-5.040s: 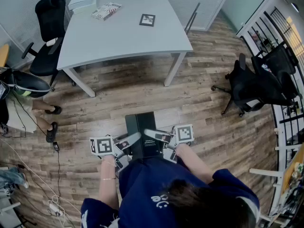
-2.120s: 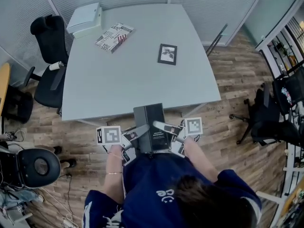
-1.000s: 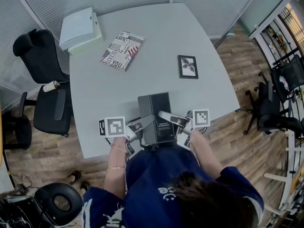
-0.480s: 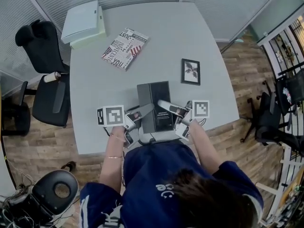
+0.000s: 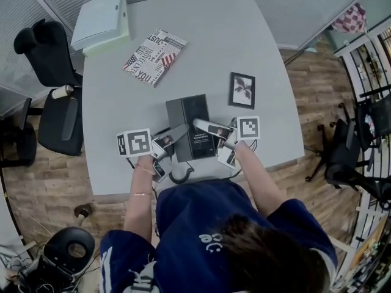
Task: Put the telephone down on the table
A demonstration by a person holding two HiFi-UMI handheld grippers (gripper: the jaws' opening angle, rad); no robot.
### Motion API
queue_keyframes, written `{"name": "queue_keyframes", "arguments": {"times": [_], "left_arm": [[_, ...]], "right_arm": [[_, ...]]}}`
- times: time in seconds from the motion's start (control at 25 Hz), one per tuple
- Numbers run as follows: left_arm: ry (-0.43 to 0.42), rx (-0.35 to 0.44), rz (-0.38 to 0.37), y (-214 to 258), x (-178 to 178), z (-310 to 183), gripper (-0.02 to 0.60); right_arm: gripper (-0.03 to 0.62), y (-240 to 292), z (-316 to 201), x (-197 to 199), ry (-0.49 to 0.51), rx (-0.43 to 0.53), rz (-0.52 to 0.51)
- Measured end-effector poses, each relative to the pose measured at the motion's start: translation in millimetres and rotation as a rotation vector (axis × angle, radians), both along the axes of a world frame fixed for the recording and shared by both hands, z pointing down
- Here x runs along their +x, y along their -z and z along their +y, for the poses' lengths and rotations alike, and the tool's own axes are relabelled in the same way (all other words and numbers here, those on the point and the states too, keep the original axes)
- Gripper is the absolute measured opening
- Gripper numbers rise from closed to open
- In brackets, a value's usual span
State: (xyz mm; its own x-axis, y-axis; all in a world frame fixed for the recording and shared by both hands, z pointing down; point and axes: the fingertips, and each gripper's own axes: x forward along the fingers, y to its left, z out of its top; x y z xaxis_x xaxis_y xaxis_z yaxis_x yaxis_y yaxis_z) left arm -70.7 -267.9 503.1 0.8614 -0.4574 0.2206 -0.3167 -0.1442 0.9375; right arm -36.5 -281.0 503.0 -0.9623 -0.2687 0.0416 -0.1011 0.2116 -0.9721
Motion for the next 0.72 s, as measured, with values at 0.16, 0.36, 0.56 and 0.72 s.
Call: {"name": "queue_keyframes", "arguments": {"times": [0.16, 0.36, 0.56, 0.72], "left_arm": [[0.033, -0.035, -0.007, -16, -11, -8, 0.183], [0.057, -0.064, -0.007, -43, -29, -33, 0.183], [0.083, -0.063, 0.000, -40, -31, -21, 0.183], [0.094, -0.077, -0.010, -50, -36, -27, 0.183]], "right_arm": [[0.167, -14, -8, -13, 0.038, -0.030, -0.012], [0.167, -41, -35, -32, 0.074, -0.052, -0.011], [0.163, -36, -23, -35, 0.098, -0.036, -0.016], [0.163, -47, -30, -39, 0.108, -0.044, 0.002]]}}
